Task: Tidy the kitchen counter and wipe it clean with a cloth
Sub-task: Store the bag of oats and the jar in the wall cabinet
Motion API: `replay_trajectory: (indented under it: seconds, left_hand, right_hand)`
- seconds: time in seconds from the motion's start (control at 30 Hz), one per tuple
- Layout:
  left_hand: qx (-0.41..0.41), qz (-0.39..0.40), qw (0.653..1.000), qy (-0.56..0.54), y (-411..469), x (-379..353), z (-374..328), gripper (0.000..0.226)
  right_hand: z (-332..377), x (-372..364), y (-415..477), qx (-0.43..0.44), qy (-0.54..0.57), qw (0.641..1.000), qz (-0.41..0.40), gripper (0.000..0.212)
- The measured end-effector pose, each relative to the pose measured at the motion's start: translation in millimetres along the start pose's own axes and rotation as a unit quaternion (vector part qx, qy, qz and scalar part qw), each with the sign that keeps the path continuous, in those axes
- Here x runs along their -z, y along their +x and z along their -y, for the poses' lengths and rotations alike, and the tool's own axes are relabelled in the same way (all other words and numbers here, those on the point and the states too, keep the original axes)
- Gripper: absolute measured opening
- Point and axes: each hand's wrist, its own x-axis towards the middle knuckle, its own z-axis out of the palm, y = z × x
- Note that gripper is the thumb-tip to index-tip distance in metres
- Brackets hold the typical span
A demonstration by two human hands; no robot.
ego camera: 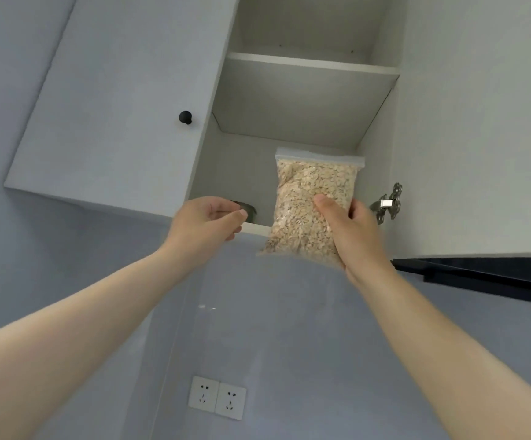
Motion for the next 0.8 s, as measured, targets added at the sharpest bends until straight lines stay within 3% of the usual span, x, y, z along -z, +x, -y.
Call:
replay_trajectory:
  seconds: [0.23, 0.33, 0.47, 0.6, 0.8]
  left_hand:
    - [-0.008, -0.033, 0.999, 0.013, 39.6, -30.3, 20.7, 0.006]
    - [-0.044, -0.039, 0.998, 0.033, 58.7, -45.7, 20.6, 0.021]
    - [-0.090, -0.044, 0.986, 0.130, 88.5, -60.3, 34.1, 0.023]
    - [-0.126, -0.040, 0.971, 0.198, 119.3, -69.6, 57.1, 0.022]
    - [-0.133, 0.001, 0.943, 0.305, 148.6, -81.1, 68.3, 0.041]
  right_hand:
    - [-40.5, 5.3, 69.1, 0.027, -0.030, 0.995, -0.088, 0.042]
    - [-56.3, 4.9, 95.4, 0.040, -0.044, 0.993, -0.102, 0.036]
    - [-69.3, -0.5, 125.6, 0.065, -0.061, 0.988, -0.123, 0.034]
    - [-73.8, 1.9, 150.1, 0.091, -0.147, 0.975, -0.141, 0.032]
    - [-75.1, 2.0, 173.7, 0.072, -0.232, 0.957, -0.160, 0.043]
